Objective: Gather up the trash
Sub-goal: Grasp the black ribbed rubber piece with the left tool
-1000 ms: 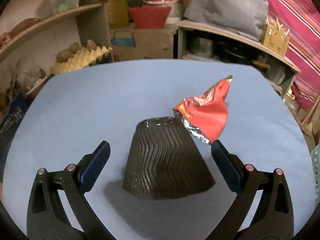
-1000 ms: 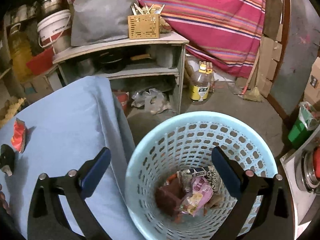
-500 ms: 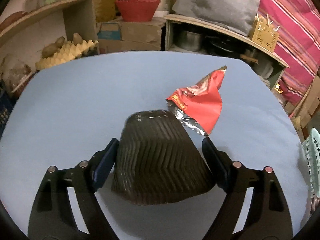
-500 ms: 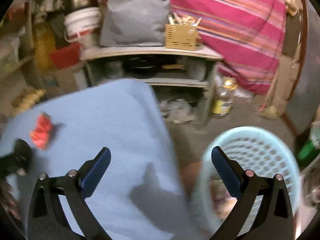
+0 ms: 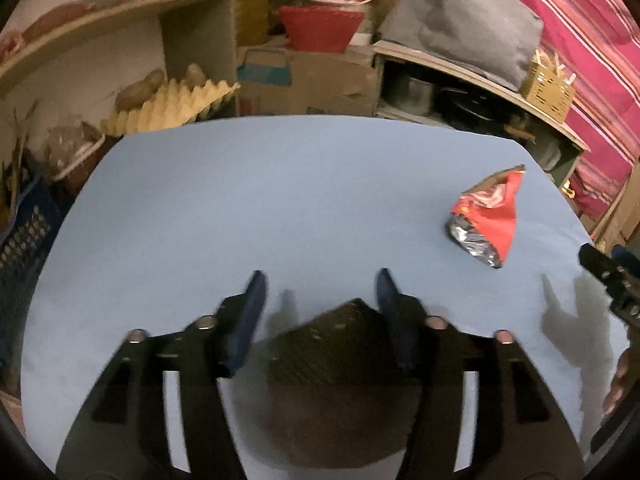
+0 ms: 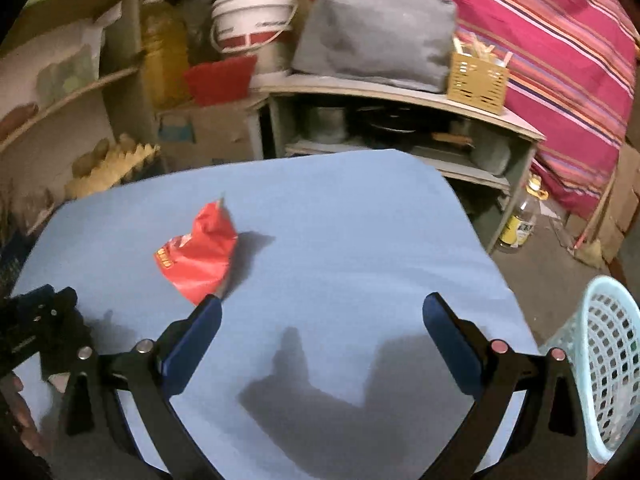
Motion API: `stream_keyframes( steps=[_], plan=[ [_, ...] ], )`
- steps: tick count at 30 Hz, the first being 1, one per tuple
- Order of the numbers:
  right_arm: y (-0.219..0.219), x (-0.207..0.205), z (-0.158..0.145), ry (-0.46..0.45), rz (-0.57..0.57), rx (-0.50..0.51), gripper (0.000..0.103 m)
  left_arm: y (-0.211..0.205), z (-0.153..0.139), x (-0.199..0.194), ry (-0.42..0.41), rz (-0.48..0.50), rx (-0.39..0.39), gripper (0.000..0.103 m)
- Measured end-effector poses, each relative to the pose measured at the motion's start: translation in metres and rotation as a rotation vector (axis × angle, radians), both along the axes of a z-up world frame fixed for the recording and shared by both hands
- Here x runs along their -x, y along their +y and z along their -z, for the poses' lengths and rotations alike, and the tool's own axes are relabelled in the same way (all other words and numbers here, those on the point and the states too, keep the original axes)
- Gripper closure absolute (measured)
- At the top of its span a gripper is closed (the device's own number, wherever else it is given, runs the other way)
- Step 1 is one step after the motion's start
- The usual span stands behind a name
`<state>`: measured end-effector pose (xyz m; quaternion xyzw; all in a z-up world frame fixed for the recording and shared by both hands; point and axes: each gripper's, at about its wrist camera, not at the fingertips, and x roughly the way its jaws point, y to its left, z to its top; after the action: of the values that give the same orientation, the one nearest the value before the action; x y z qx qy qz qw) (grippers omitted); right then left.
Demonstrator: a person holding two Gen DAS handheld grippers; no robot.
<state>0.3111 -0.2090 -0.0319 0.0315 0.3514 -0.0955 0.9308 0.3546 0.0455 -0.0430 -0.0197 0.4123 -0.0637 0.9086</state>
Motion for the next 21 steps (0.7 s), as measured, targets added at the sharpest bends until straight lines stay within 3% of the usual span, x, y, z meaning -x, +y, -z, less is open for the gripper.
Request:
stream_keyframes(
  steps=[1,5,8,18,21],
  plan=[
    [0.003,-0.003,0.0,0.005,-0.003,0.011,0.005,0.002,0.002,-0.001,0.01,-0.008,0.006,0.03],
    [0.003,-0.006,-0.002,0.017,0.0,0.041,0.005,0.001,0.005,-0.001,0.032,-0.012,0.013,0.015],
    [-0.003,-0.004,-0.003,0.021,0.004,0.062,0.005,-0.006,0.004,0.004,0.019,-0.023,-0.007,0.009],
    [-0.043,0.001,0.005,0.016,0.066,-0.01,0.005,-0.025,0.024,0.025,0.051,-0.037,-0.086,0.007],
    [-0.047,0.002,0.004,0.004,0.079,-0.033,0.005,-0.02,0.029,0.02,0.084,-0.018,-0.03,0.024]
  ],
)
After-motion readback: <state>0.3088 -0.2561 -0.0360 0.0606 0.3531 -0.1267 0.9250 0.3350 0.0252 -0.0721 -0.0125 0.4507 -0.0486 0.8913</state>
